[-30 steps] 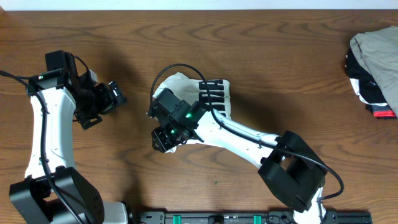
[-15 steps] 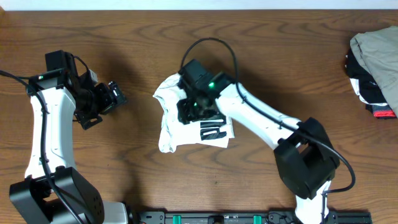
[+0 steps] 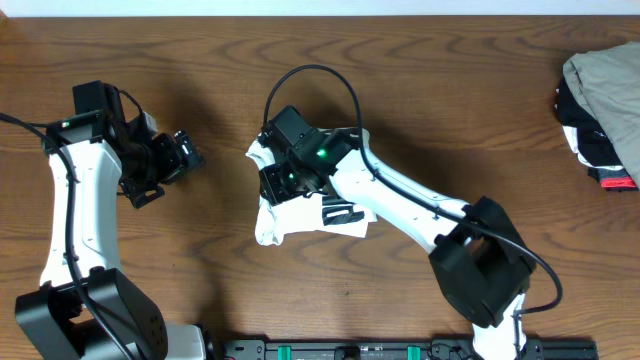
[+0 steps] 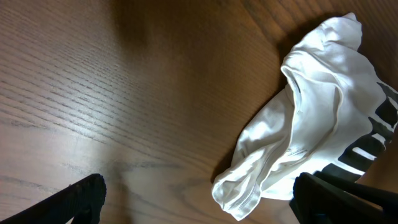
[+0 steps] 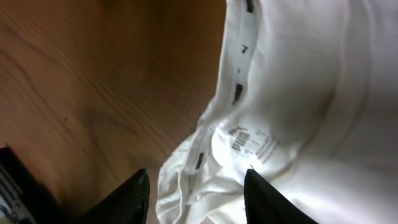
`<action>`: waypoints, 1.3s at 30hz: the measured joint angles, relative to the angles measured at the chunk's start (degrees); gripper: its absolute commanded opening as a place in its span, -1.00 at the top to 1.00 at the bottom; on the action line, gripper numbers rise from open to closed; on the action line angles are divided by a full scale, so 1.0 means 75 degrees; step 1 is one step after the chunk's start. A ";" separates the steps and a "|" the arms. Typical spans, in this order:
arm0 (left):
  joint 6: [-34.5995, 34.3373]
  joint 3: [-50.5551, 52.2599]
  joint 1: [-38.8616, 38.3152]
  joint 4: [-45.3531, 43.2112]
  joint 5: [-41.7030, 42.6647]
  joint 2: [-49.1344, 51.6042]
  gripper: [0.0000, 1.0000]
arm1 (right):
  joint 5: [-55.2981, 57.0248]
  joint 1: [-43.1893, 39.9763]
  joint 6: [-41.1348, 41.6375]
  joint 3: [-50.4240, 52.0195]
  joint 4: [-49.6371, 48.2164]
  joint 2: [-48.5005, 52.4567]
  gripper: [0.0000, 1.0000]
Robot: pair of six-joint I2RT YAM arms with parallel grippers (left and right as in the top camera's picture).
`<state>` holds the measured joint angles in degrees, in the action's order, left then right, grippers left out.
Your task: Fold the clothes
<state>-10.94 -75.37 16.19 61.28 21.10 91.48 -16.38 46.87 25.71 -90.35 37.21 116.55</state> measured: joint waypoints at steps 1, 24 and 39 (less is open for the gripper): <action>0.0000 0.0000 0.0000 0.0000 -0.0003 0.0000 -0.96 | 0.0032 0.0023 0.0029 -0.0003 -0.0064 0.0064 0.17; 0.0000 0.0000 0.0000 0.0000 -0.0003 0.0000 -0.96 | 0.0997 0.0560 0.0711 -0.0003 -0.0921 0.0801 0.38; 0.0000 0.0000 0.0000 0.0000 -0.0003 0.0000 -0.96 | 0.0833 0.0577 0.0781 -0.0003 -0.1728 0.1268 0.97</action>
<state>-10.94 -75.37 16.19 61.28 21.08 91.48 -10.13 51.20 31.57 -90.37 24.25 126.06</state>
